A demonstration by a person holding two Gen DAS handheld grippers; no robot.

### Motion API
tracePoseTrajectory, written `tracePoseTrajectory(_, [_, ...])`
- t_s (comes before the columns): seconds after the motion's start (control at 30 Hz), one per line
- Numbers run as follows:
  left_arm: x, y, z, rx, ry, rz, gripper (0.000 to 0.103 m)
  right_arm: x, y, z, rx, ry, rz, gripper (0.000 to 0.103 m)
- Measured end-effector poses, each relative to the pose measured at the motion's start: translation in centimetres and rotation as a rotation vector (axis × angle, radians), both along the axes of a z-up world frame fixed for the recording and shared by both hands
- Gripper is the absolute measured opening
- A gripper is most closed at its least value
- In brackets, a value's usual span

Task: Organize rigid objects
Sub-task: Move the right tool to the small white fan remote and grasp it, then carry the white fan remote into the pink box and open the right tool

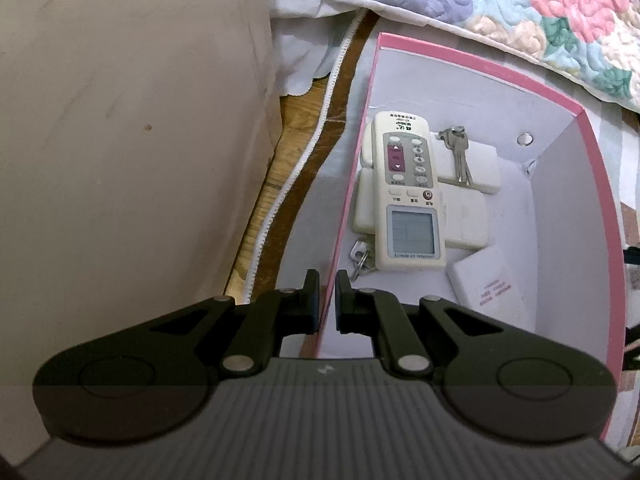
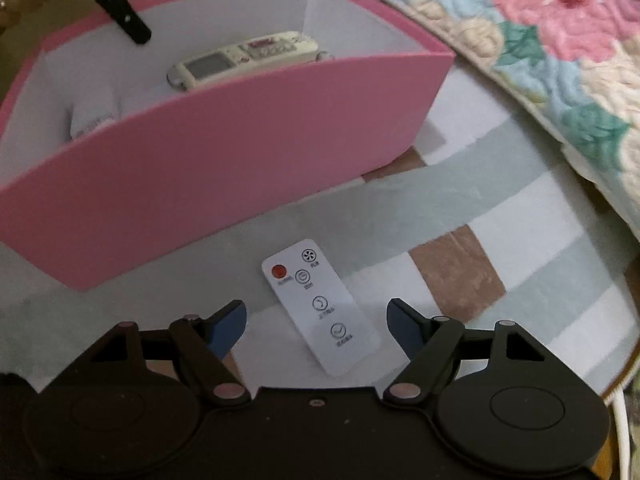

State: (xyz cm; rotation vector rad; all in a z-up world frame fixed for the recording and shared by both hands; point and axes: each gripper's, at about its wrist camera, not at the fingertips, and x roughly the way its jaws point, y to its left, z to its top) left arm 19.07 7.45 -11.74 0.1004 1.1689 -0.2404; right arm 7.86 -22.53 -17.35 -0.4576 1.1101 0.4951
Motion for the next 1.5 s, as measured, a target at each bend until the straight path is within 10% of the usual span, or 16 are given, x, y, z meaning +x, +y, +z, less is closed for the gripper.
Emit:
tracePoseTrajectory(0.3, [0.1, 0.0, -0.2, -0.001, 0.005, 0.000, 0.007, 0.5, -2.7, -1.8, 0.134, 0.033, -0.168, 0.082])
tracePoseTrajectory(0.47, [0.2, -0.1, -0.3, -0.001, 0.007, 0.001, 0.007, -0.1, -2.0, -1.1, 0.138, 0.043, -0.153, 0.051])
tracePoseTrajectory(0.8, [0.1, 0.1, -0.2, -0.015, 0.006, 0.002, 0.007, -0.9, -0.9, -0.6, 0.176, 0.090, -0.330, 0.050])
tracePoseTrajectory(1.1, [0.2, 0.3, -0.2, -0.021, 0.008, 0.000, 0.007, 0.4, 0.8, -1.5, 0.116, 0.048, -0.229, 0.071])
tracePoseTrajectory(1.17, [0.2, 0.3, -0.2, -0.022, 0.008, 0.001, 0.007, 0.7, 1.1, -1.4, 0.126, 0.042, -0.235, 0.046])
tracePoseTrajectory(1.5, [0.1, 0.4, -0.2, -0.024, 0.007, 0.001, 0.007, -1.1, 1.5, 4.7, 0.160, -0.138, -0.385, 0.044])
